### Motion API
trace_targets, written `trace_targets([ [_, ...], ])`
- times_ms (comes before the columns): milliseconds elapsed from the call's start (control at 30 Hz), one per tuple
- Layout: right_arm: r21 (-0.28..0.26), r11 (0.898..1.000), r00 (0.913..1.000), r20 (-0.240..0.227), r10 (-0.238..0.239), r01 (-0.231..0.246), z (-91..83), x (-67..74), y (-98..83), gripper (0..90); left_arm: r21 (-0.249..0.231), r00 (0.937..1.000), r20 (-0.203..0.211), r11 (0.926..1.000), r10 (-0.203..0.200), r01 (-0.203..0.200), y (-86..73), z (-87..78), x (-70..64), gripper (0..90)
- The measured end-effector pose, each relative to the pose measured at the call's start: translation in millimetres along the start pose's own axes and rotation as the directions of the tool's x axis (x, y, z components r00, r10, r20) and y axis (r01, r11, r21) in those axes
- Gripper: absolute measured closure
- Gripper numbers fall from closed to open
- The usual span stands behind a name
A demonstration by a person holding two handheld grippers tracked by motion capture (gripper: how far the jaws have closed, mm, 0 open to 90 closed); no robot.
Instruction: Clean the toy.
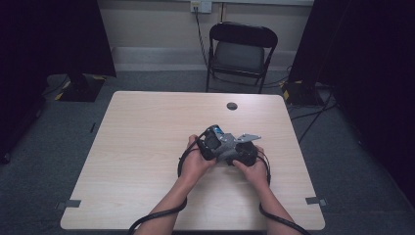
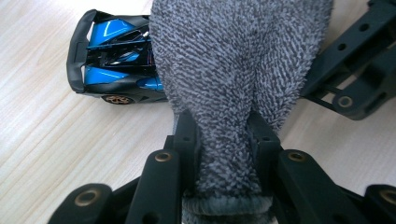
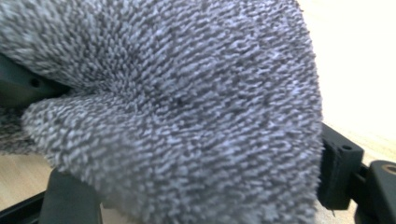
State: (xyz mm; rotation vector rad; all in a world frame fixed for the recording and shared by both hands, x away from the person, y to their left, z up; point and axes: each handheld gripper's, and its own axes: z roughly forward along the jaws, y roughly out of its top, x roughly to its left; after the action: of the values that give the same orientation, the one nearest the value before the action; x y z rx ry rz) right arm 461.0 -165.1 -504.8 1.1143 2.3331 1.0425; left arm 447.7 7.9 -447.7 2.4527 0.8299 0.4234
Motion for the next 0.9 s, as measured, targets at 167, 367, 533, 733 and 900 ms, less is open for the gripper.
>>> trace_targets([
  [167, 0.000, 1.000, 1.0000, 0.000, 0.000, 0.000, 0.0, 0.0, 0.0, 23.8, 0.003, 0.9999, -0.015, 1.0000, -0.004, 0.004, 2.0, 2.4, 2.3, 70.5],
  [367, 0.001, 1.000, 1.0000, -0.001, -0.002, 0.002, -0.1, -0.2, 0.0, 23.8, 0.017, 0.9993, -0.036, 0.9998, 0.003, -0.002, 4.0, 4.0, 6.1, 70.5],
  [533, 0.003, 1.000, 1.0000, -0.001, 0.001, -0.001, -0.2, 0.0, 0.0, 23.8, 0.023, 0.9991, -0.042, 0.9997, -0.004, 0.005, 4.9, 4.7, 12.5, 70.5],
  [733, 0.002, 1.000, 1.0000, -0.001, 0.002, -0.002, -0.1, 0.1, 0.0, 23.9, 0.031, 0.9986, -0.045, 0.9991, -0.028, 0.030, 5.3, 4.9, 24.0, 70.5],
  [900, 0.002, 1.000, 1.0000, -0.001, 0.002, -0.002, -0.1, 0.1, 0.0, 23.9, 0.037, 0.9972, -0.062, 0.9983, -0.042, 0.044, 5.5, 4.2, 33.5, 70.6],
])
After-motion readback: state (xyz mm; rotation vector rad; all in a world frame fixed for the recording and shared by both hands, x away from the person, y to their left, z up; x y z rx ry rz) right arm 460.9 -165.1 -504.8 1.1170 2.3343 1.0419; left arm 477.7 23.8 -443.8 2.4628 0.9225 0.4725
